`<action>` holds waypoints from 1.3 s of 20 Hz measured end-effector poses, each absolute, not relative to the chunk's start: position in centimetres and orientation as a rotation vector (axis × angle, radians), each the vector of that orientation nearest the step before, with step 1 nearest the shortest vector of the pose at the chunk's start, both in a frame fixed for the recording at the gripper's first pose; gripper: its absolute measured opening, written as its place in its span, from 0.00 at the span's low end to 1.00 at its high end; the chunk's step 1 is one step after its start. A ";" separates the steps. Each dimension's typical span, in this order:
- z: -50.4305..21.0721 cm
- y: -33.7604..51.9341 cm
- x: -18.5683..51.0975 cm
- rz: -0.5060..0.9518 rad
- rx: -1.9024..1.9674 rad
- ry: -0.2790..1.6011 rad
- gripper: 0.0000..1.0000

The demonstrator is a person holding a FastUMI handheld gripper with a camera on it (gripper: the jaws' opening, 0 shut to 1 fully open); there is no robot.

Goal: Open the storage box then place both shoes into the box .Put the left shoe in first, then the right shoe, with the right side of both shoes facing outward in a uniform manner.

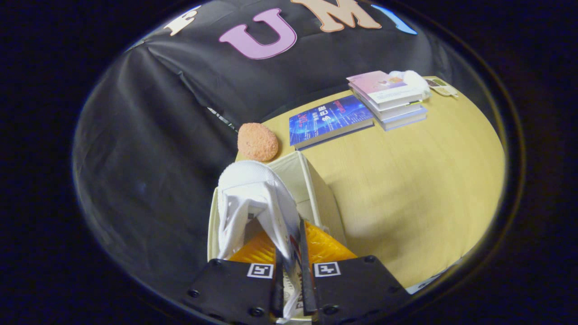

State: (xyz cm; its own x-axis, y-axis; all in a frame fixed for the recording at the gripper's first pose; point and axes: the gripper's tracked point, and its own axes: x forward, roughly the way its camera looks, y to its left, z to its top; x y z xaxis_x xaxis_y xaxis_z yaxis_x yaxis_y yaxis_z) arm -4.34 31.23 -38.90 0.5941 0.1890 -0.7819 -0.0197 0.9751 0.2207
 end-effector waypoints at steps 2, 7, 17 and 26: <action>-38.9 31.9 -4.5 0.157 0.188 0.924 0.31; -37.3 33.7 -4.9 0.234 0.233 0.893 0.64; -29.8 27.5 -1.8 0.199 0.223 0.715 0.99; -20.4 16.3 -0.3 0.150 0.044 0.430 0.99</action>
State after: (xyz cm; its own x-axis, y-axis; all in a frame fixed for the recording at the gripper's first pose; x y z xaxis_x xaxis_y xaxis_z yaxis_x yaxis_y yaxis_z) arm -0.33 16.29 -20.39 0.8979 0.1543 -0.4123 -0.1358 0.9880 0.0741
